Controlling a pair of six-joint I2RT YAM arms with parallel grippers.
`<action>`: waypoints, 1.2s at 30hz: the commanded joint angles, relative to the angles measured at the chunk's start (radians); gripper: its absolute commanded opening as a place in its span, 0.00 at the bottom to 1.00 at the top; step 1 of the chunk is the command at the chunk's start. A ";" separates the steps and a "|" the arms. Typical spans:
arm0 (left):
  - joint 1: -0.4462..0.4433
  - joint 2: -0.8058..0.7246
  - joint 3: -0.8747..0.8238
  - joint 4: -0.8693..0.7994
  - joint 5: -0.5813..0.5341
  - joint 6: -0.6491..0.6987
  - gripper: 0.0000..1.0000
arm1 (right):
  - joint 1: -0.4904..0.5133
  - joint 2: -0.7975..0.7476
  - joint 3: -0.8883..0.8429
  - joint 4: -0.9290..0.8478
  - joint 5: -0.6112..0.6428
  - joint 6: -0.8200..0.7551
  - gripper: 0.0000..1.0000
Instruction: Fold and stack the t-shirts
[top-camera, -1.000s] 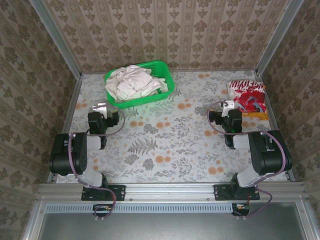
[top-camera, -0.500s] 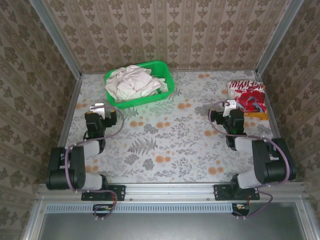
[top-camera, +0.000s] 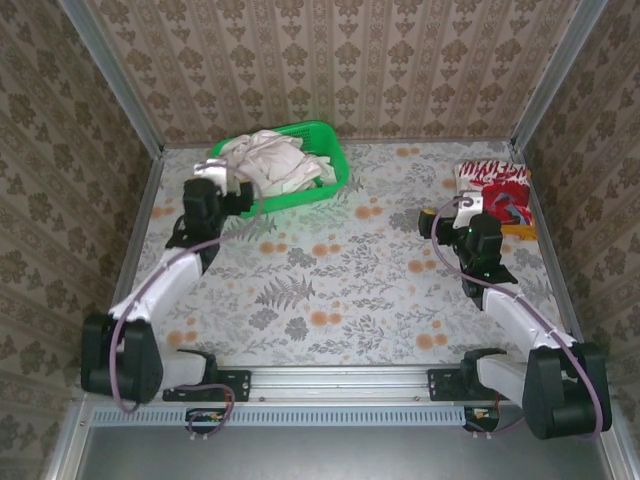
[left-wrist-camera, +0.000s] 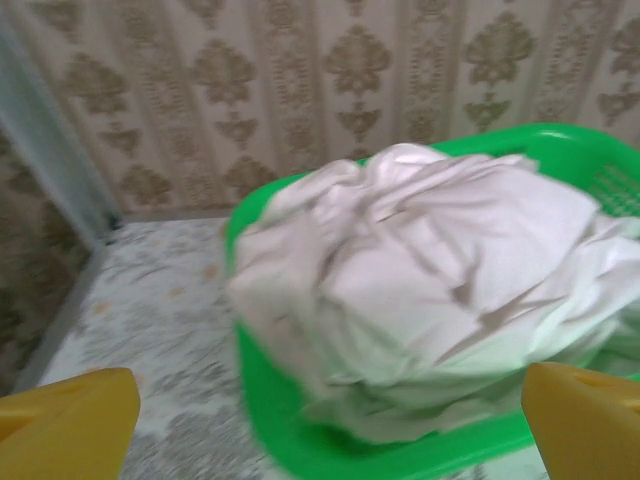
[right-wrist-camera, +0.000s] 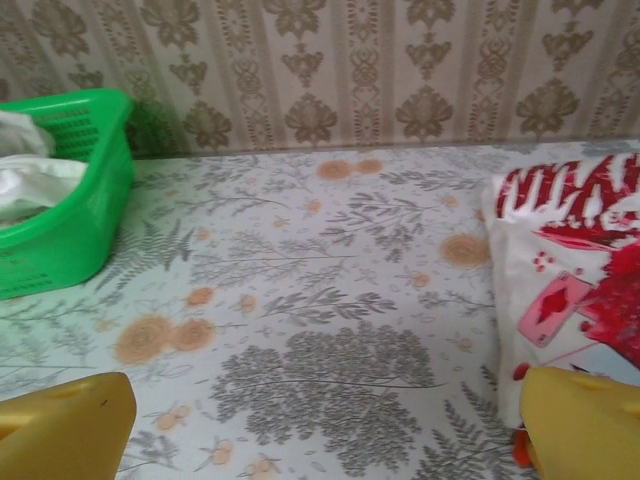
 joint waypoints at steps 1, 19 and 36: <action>-0.051 0.171 0.155 -0.202 0.022 -0.072 1.00 | 0.035 -0.034 0.025 -0.092 -0.046 0.033 1.00; 0.104 0.549 0.421 -0.451 0.136 -0.317 0.44 | 0.093 0.010 0.004 -0.096 -0.067 0.070 1.00; 0.335 0.753 0.658 -0.649 0.128 -0.373 0.41 | 0.170 0.085 0.058 -0.117 -0.072 0.069 1.00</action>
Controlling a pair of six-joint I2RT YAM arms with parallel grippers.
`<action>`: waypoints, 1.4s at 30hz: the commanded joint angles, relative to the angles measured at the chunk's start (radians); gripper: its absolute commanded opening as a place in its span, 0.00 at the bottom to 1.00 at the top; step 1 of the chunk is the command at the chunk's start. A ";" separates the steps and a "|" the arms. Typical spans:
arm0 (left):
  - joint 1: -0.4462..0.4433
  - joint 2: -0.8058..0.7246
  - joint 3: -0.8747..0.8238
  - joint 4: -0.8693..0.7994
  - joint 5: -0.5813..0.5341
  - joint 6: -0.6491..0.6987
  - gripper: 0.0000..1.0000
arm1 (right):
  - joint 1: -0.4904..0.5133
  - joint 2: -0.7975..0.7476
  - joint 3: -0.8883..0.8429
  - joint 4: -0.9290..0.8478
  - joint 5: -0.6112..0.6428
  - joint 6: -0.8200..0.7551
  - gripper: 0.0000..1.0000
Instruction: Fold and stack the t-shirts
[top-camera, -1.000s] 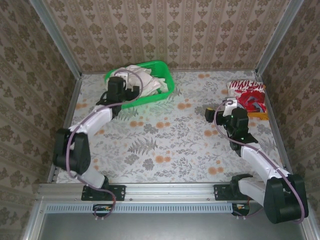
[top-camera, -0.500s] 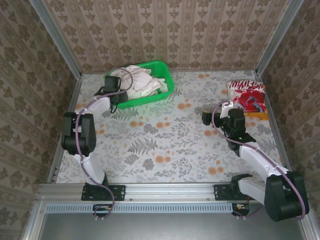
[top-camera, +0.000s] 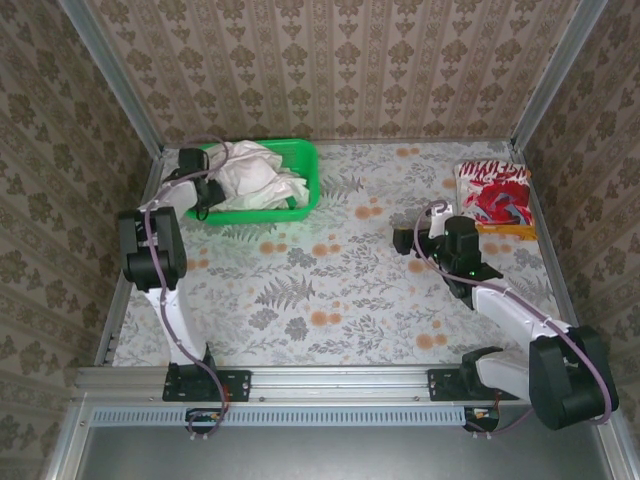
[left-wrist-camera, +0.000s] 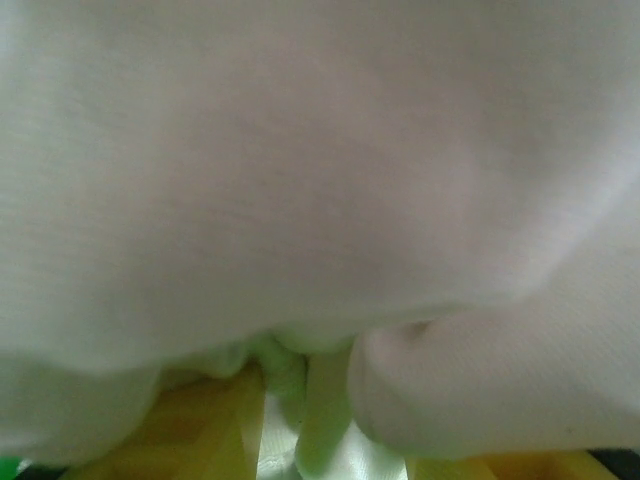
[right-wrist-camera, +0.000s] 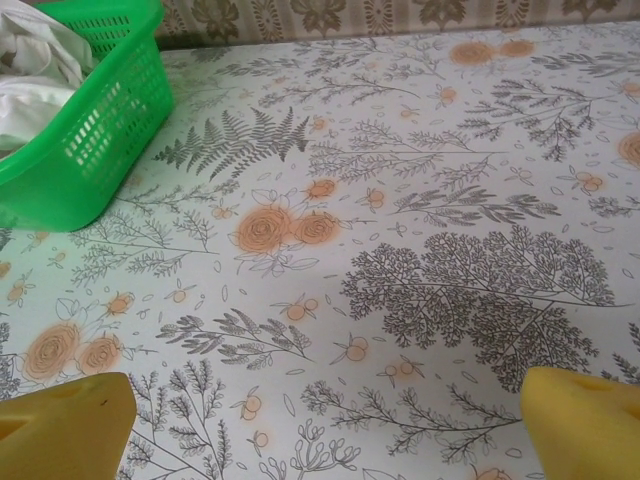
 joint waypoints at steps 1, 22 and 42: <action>0.038 0.005 0.031 -0.082 -0.014 -0.028 0.41 | 0.022 0.016 0.041 -0.006 -0.009 0.002 1.00; -0.539 -0.069 0.180 -0.157 -0.190 0.050 0.81 | 0.067 -0.002 -0.007 0.046 -0.029 0.061 1.00; -0.558 0.125 0.348 -0.235 -0.087 0.082 0.18 | 0.068 0.018 -0.027 0.046 -0.035 0.074 1.00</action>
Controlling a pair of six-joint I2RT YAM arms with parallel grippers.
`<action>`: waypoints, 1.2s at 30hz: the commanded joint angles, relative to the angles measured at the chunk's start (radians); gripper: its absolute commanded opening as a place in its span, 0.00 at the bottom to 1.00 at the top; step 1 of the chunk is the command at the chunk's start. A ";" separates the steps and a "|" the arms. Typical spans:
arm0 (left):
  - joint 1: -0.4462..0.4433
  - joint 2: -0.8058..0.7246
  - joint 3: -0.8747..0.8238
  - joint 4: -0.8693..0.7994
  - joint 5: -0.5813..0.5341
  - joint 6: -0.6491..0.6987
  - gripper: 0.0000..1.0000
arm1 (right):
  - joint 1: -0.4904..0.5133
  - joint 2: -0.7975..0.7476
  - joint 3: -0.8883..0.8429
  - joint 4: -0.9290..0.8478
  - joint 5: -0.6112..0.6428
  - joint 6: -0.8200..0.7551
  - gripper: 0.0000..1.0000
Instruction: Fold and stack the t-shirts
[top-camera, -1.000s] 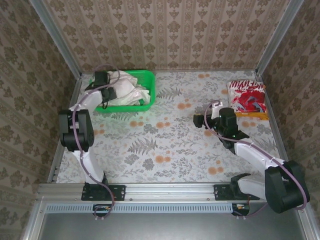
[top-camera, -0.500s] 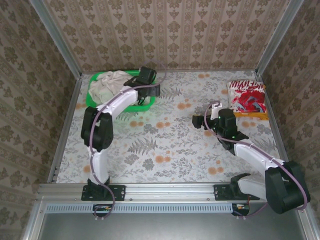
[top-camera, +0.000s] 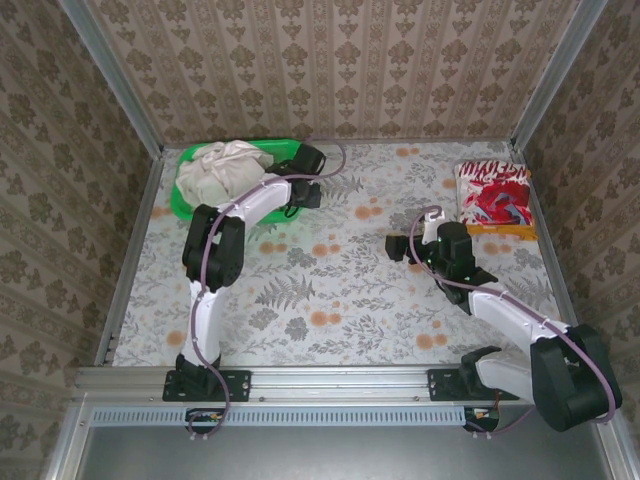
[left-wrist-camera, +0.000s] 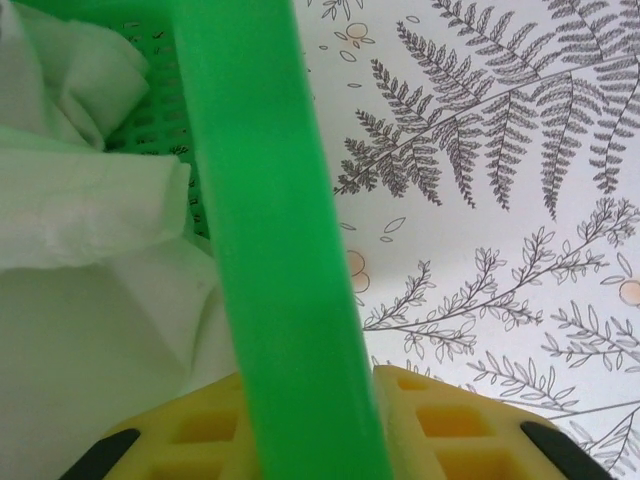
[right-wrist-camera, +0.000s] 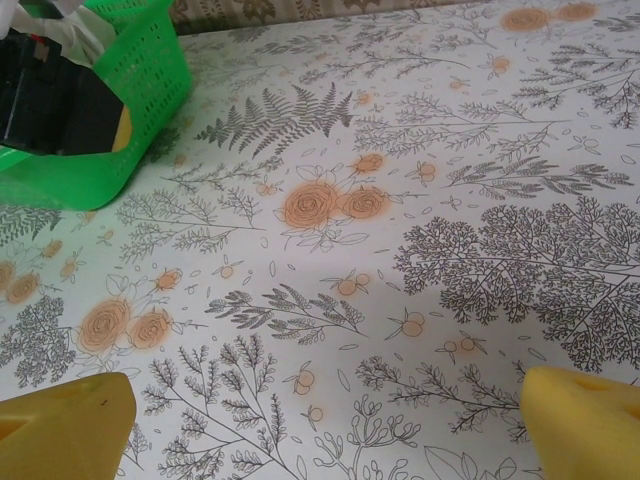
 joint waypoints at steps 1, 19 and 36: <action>0.029 -0.014 0.046 -0.007 0.043 0.018 0.16 | 0.010 0.027 0.014 0.023 -0.029 0.017 1.00; 0.254 0.107 0.222 -0.095 0.190 0.307 0.08 | 0.049 0.125 0.084 0.030 -0.054 0.020 1.00; 0.317 0.326 0.511 -0.153 0.258 0.375 0.10 | 0.084 0.176 0.123 0.028 -0.048 0.015 1.00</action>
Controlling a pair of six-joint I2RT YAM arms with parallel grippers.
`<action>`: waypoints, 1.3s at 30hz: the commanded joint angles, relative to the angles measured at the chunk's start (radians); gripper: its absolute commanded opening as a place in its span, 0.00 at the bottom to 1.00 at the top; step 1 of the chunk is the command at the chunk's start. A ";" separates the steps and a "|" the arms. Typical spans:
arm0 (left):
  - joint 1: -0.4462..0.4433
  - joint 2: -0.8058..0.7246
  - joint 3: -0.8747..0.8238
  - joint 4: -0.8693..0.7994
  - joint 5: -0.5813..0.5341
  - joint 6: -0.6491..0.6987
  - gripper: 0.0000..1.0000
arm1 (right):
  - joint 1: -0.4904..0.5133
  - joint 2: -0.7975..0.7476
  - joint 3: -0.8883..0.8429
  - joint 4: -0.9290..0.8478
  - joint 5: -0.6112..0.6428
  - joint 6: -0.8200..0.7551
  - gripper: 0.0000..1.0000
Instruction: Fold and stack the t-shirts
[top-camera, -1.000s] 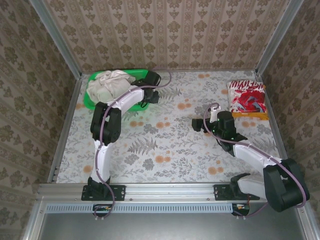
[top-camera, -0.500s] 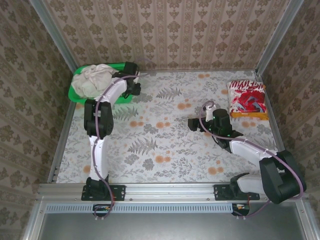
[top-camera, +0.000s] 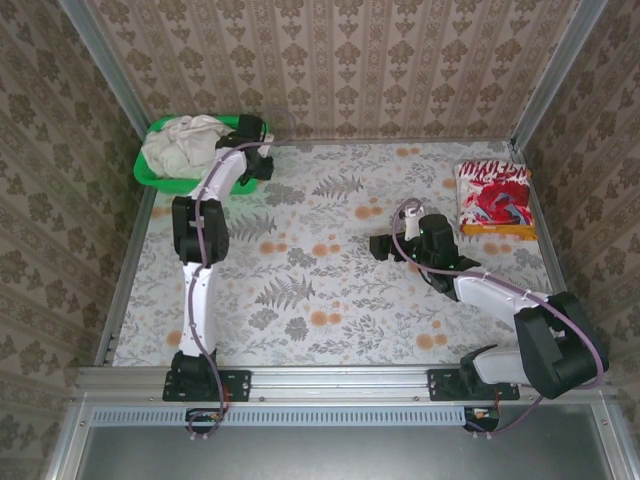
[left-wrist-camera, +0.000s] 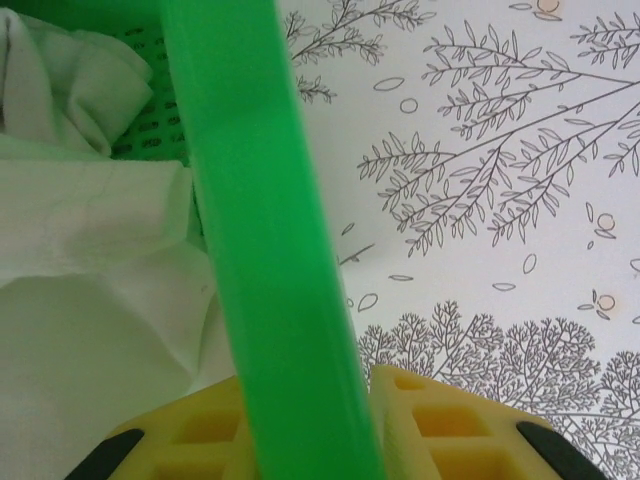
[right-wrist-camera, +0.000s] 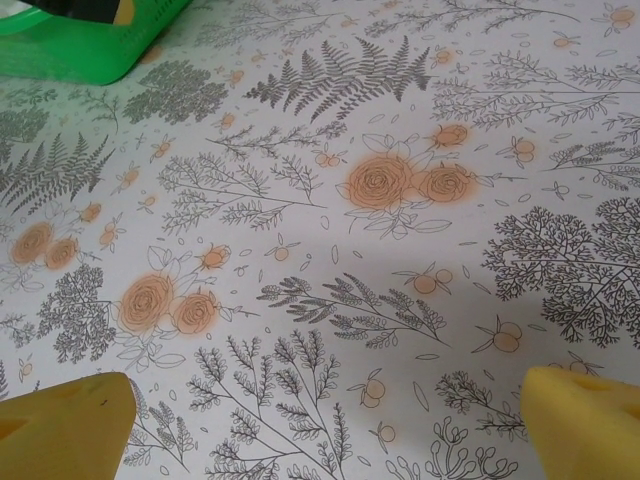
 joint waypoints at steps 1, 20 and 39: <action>0.007 0.060 0.066 -0.004 0.100 -0.004 0.10 | 0.010 0.010 0.030 0.018 -0.008 0.011 1.00; 0.008 -0.320 -0.235 0.176 0.013 -0.075 0.87 | 0.051 0.006 0.013 0.044 0.015 0.026 1.00; 0.168 -0.025 0.086 0.007 -0.081 -0.209 1.00 | 0.088 -0.007 0.004 0.046 0.027 0.019 1.00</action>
